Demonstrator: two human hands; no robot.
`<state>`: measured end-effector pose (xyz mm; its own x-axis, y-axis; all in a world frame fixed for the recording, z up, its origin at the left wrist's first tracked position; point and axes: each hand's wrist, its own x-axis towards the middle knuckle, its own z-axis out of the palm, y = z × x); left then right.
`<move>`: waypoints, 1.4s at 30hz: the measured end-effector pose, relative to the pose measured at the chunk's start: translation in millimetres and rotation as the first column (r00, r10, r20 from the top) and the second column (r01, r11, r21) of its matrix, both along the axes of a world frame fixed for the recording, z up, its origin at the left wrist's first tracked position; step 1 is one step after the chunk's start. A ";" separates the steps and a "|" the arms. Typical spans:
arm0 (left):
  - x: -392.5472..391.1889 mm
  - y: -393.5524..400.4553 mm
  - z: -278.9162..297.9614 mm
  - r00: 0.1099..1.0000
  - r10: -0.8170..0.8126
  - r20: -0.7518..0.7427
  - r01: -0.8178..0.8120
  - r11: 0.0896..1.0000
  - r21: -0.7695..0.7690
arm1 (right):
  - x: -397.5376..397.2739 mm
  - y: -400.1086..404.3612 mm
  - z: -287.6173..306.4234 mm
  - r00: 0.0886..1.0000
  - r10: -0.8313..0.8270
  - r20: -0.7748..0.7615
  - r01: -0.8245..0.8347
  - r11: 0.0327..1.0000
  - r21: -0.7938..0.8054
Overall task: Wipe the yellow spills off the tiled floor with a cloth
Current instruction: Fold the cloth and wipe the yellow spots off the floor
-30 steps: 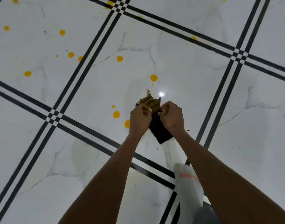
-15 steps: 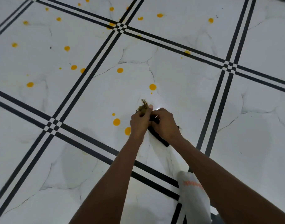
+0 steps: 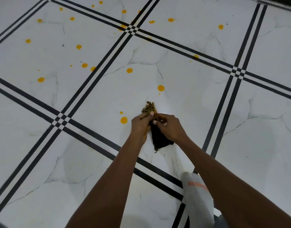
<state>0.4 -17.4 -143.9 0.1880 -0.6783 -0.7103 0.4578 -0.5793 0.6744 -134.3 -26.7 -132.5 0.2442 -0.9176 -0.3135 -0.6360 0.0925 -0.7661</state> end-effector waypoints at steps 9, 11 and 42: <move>8.2 -7.2 1.4 0.985 -0.041 0.169 0.039 0.999 0.015 | 3.9 -5.3 6.9 0.996 -0.037 0.080 0.036 0.999 0.007; 7.7 -10.0 8.5 0.977 -0.074 0.202 0.071 0.997 0.024 | 0.8 -4.7 8.7 0.982 -0.119 0.143 0.114 0.992 0.044; 115.8 32.7 -9.3 0.260 -0.099 0.961 0.372 0.928 -0.005 | -12.0 -11.2 -60.6 0.844 0.243 -0.477 -0.381 0.899 -0.217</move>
<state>116.2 15.3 -153.2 0.4296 -0.9029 -0.0136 -0.6977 -0.3414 0.6298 -146.4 -37.9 -193.1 0.4382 -0.8798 -0.1841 -0.8606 -0.3514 -0.3687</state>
